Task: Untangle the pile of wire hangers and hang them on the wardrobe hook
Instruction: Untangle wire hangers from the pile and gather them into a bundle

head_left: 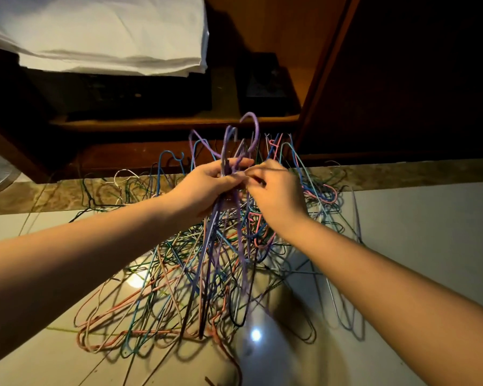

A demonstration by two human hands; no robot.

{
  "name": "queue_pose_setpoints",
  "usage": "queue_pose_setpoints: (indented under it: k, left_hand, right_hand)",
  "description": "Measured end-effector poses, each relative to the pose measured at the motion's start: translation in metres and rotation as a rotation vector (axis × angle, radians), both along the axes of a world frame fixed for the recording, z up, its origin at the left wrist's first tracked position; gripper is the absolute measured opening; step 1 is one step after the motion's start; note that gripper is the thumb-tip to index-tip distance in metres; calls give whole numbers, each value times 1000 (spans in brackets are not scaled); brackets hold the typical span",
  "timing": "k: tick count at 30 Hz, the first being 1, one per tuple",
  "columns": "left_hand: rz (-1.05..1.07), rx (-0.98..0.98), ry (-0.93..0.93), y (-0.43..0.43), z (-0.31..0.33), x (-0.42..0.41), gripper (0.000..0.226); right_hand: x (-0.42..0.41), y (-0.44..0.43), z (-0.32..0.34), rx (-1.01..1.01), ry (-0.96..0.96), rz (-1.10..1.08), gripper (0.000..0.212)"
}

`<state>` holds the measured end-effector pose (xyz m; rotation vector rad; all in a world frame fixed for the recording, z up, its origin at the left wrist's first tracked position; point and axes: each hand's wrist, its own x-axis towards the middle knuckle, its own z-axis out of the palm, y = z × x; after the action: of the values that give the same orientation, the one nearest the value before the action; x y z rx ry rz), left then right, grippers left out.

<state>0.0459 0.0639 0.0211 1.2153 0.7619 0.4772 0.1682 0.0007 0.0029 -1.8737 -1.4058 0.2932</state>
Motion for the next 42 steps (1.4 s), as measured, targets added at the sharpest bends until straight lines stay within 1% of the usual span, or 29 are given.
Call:
queue_pose_setpoints:
  k: [2,4,5,7,9,12,14,15,16,19,22,26,29,33,35,37,39,42]
  left_hand:
    - [-7,30,5,-1,-2,0,21]
    - [2,11,22,-1,0,0,21]
    - [15,6,36,0,2,-1,20]
    - [25,31,64,4,4,-4,21]
    - [13,62,73,10,4,-7,24]
    - [51,139,133,20,0,-11,25]
    - [68,233,232,25,-2,-14,24]
    - [66,247,264,26,-4,-14,24]
    - [64,226,284,26,-7,-15,24]
    - [44,41,306,25,-13,-19,22]
    - [42,-74,283,27,-15,-25,21]
    - [67,-172,175,34,-15,-26,20]
    - [60,-151,168,39,-17,-26,20]
    - [38,-64,184,40,-18,-25,19]
    - [48,-16,209,37,-16,-24,19]
    - [77,29,224,35,-15,-22,17]
    - [111,75,239,33,-12,-20,15]
    - [151,108,249,35,-12,-19,14]
  right_hand:
    - [11,1,-9,-5,109,-82,11]
    - [30,0,-30,-83,155,-161,14]
    - [43,-2,-43,-177,147,-202,17]
    - [69,-9,-71,-427,113,-283,27]
    - [90,-20,-98,-631,88,-324,36]
    - [104,-33,-120,-808,14,-289,47]
    - [106,-37,-126,-864,9,-242,49]
    - [106,-37,-128,-878,0,-238,49]
    - [106,-37,-131,-877,-30,-242,47]
    - [105,-36,-139,-855,-145,-291,45]
    - [104,-35,-147,-851,-132,-303,48]
    - [108,-37,-151,-827,-130,-321,47]
    - [110,-38,-154,-825,-82,-356,41]
    - [111,-41,-155,-774,-5,-411,25]
    - [112,-42,-153,-744,-29,-420,23]
    - [114,-44,-147,-672,-66,-422,22]
    - [117,-47,-138,-552,-74,-406,23]
    - [123,-53,-124,-389,-56,-446,26]
